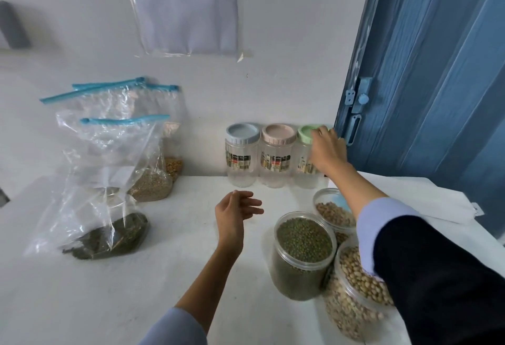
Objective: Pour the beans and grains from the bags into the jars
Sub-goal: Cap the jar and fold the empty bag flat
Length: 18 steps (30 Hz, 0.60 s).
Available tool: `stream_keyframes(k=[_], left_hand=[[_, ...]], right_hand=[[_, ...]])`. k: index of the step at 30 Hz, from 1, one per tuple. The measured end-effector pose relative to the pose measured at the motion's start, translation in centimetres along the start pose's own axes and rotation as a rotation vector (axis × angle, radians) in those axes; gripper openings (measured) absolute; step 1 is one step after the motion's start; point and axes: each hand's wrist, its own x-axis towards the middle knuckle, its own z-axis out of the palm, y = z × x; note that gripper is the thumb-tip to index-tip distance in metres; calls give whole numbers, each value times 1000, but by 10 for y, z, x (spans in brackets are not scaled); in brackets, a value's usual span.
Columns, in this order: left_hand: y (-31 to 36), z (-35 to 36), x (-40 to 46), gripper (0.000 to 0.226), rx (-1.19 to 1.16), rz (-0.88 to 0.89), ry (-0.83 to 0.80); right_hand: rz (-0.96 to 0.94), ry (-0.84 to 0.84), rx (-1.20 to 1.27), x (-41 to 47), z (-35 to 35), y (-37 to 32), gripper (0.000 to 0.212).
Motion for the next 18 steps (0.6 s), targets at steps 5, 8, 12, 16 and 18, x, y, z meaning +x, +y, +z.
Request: stream_keyframes(k=[5,8,12,16,18], left_hand=[[-4,-6,9,35,-36,-3,62],[-6,-3,14,33,-51,-2,63],[-5,4,19,32,-72,-7,39],[-4,10,22,31,-52,13,-26],[-4,12,23,24,8,27,-68]], right_hand=[[80,-1,9,3,13,0,43],[96,41,1,1,9,-3,43],[122,33,-16,-4,-1,-8,30],[135,-1,19,-10,-11,-18,19],[121,-60,48,-17,-18,-27,15]])
